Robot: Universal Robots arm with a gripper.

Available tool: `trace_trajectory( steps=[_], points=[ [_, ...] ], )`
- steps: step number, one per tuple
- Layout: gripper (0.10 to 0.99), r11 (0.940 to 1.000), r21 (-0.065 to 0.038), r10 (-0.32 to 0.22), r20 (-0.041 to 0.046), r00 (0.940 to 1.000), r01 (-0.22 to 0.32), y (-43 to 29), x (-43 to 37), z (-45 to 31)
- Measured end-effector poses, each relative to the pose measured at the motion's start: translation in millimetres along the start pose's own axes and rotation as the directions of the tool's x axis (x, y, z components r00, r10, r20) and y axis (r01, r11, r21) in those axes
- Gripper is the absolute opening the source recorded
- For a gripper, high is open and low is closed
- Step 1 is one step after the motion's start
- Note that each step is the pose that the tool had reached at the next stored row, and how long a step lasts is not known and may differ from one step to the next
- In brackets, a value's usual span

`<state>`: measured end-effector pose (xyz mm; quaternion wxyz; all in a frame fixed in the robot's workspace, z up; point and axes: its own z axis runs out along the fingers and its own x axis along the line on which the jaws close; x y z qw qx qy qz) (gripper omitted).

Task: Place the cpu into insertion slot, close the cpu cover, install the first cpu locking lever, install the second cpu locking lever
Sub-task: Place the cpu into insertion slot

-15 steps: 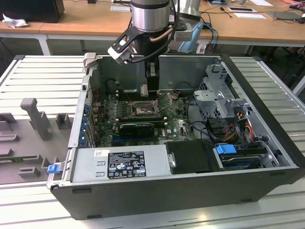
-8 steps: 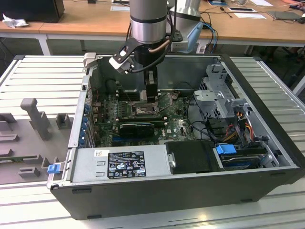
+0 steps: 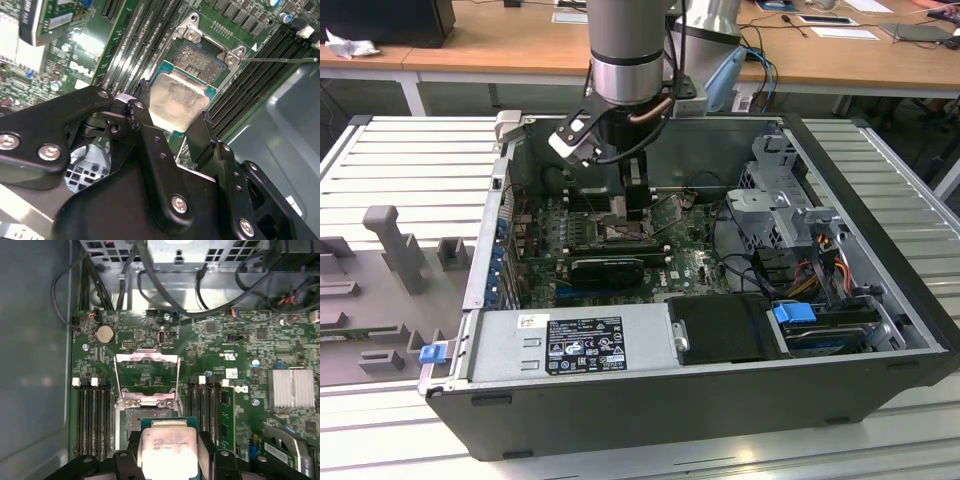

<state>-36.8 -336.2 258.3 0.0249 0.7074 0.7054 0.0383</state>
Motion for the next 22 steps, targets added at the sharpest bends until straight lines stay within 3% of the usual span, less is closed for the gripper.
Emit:
trace_trajectory(
  steps=[3, 10, 22],
  points=[
    [0.529, 1.0, 0.0, 0.0, -0.0004, 1.0, 0.0, -1.4, 7.4, 11.1],
    [0.529, 1.0, 0.0, 0.0, -0.0004, 1.0, 0.0, -6.1, 9.7, 29.1],
    [0.529, 0.9999, 0.0, 0.014, 0.0007, 0.9999, -0.014, -11.1, 14.4, 42.5]
  ],
)
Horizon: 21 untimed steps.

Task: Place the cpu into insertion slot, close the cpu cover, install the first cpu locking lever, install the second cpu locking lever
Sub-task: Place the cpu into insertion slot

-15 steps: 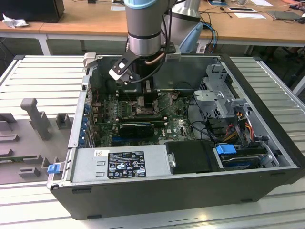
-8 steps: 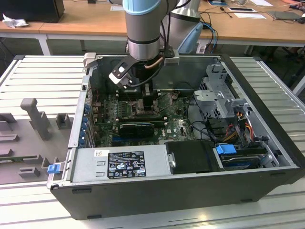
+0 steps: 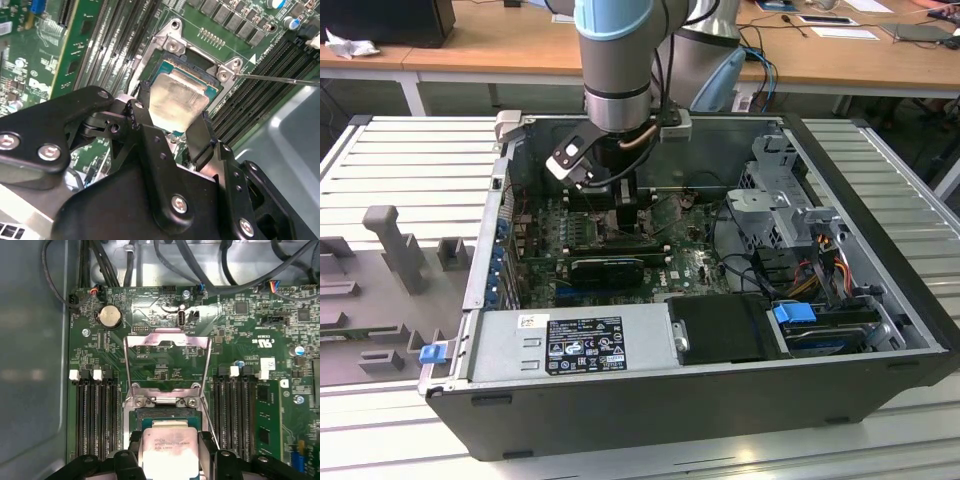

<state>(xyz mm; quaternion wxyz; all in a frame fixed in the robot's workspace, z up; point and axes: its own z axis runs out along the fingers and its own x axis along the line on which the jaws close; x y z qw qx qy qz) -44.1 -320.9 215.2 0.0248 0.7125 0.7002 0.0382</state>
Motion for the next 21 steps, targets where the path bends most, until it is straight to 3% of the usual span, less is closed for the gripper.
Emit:
trace_trajectory(
  steps=[21],
  points=[
    [0.529, 0.9998, 0.016, 0.009, 0.001, 1.0, -0.009, 2.5, 2.9, 11.4]
  ],
)
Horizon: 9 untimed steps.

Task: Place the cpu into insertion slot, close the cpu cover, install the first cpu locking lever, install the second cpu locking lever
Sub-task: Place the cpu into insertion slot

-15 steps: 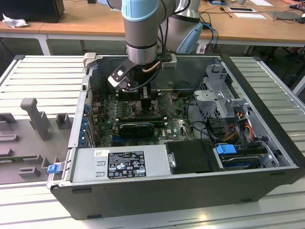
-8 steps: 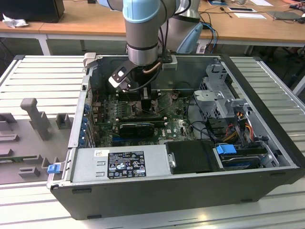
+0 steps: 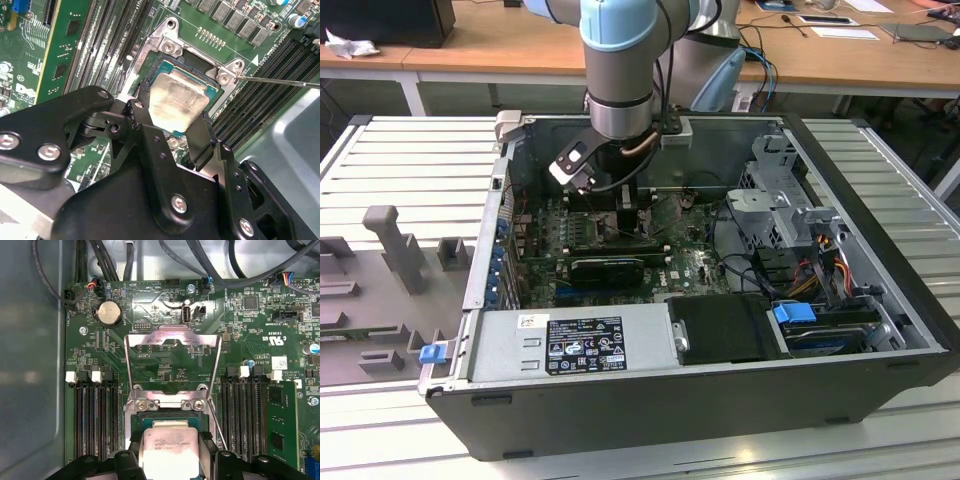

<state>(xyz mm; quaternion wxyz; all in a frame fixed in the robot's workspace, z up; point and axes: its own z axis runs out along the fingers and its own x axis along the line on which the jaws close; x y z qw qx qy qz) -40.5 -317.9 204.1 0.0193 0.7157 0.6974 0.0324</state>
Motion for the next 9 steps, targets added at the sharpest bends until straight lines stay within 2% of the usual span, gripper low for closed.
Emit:
trace_trajectory(
  steps=[9],
  points=[
    [0.529, 1.0, 0.003, 0.0, 0.0001, 1.0, 0.0, 0.0, 0.5, 2.5]
  ],
)
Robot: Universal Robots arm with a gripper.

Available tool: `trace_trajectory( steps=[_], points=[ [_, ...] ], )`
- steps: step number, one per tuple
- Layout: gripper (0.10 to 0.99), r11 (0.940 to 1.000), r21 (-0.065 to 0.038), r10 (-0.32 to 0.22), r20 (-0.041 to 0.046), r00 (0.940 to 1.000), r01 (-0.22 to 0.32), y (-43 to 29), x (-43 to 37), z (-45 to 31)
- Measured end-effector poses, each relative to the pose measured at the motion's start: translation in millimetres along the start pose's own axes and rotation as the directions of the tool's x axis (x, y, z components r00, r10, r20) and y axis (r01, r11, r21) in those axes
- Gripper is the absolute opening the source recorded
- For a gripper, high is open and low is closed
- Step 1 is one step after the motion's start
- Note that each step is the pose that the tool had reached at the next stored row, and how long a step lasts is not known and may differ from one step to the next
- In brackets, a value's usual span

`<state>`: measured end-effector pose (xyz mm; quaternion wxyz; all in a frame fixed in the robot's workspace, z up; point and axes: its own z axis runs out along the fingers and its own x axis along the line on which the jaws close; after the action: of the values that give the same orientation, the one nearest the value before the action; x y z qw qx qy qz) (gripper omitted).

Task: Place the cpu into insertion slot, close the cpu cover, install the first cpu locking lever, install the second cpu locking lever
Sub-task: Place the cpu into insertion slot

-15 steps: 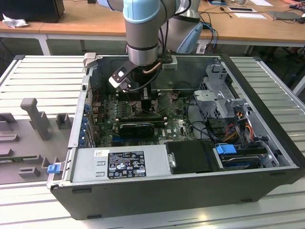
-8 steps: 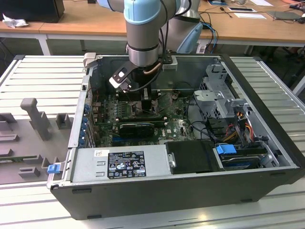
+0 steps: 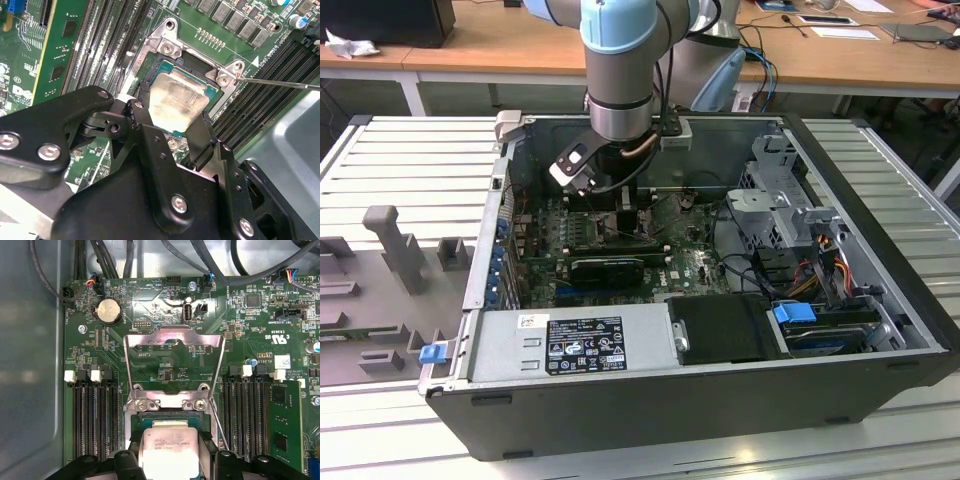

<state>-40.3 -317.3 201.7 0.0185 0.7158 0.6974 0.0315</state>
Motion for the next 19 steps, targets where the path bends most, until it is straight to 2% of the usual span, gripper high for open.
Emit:
trace_trajectory(
  steps=[12, 14, 15, 19],
  points=[
    [0.529, 1.0, 0.0, 0.0, 0.0001, 1.0, 0.0, 0.5, 0.0, 0.9],
    [0.545, 1.0, 0.0, 0.0, 0.0001, 1.0, 0.0, 0.5, 0.0, 1.0],
    [0.608, 1.0, 0.0, 0.0, 0.0001, 1.0, 0.0, 0.5, 0.0, 1.0],
    [0.608, 1.0, 0.0, 0.0, -0.0015, 1.0, 0.0, 0.5, 0.0, 1.1]
  ],
)
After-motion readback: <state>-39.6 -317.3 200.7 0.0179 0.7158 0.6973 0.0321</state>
